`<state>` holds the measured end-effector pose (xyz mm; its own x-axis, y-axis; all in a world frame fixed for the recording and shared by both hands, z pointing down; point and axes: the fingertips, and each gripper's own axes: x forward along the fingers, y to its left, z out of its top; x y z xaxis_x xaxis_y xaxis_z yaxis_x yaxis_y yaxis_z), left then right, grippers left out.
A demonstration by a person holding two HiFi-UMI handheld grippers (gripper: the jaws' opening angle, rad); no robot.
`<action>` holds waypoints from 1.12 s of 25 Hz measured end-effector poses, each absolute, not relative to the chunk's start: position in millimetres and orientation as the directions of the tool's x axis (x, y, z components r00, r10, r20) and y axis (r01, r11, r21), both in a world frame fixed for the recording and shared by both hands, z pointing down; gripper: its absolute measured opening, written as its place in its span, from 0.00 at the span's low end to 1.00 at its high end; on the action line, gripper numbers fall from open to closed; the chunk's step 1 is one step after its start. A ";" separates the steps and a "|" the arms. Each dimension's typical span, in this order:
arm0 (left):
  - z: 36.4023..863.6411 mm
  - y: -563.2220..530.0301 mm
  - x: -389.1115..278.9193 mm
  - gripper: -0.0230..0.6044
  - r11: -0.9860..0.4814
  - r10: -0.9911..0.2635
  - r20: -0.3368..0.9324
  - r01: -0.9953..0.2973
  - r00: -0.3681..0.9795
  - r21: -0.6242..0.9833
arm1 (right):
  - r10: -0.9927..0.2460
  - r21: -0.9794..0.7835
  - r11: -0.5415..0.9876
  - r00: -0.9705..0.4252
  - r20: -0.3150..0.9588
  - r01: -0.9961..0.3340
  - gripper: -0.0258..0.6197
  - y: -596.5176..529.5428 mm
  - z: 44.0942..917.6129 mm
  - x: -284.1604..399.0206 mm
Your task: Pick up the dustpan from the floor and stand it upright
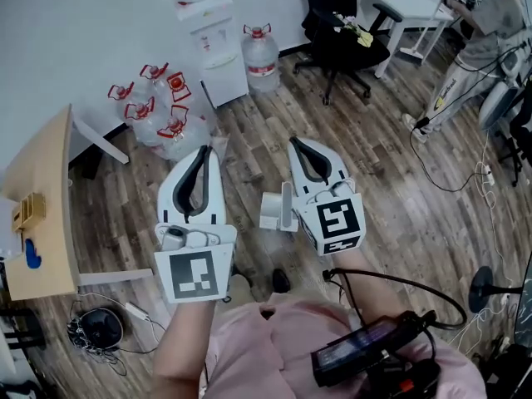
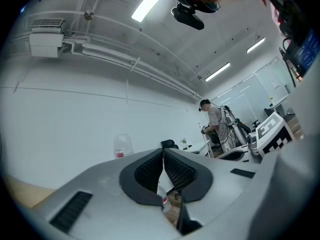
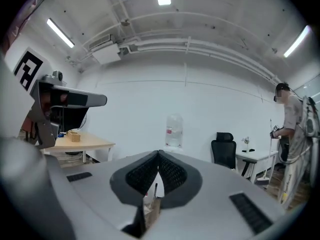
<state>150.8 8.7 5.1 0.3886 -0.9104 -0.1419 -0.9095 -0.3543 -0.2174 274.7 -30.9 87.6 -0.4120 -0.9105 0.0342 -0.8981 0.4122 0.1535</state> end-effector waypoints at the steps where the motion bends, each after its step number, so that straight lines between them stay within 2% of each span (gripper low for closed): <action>1: 3.5 7.0 150.3 0.06 -0.353 -0.910 -0.145 -0.910 0.388 -0.217 | -0.910 0.156 0.414 -0.414 0.030 -0.897 0.04 -31.9 85.5 272.3; 28: 7.3 -4.5 140.0 0.06 -0.347 -0.915 -0.136 -0.912 0.381 -0.216 | -0.886 0.161 0.460 -0.464 0.009 -0.873 0.04 -34.6 78.4 242.5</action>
<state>140.0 -4.5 7.3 0.3806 -0.9146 -0.1365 -0.9125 -0.3475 -0.2161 242.5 -34.6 78.4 -0.4644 -0.8856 0.0088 -0.8734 0.4596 0.1612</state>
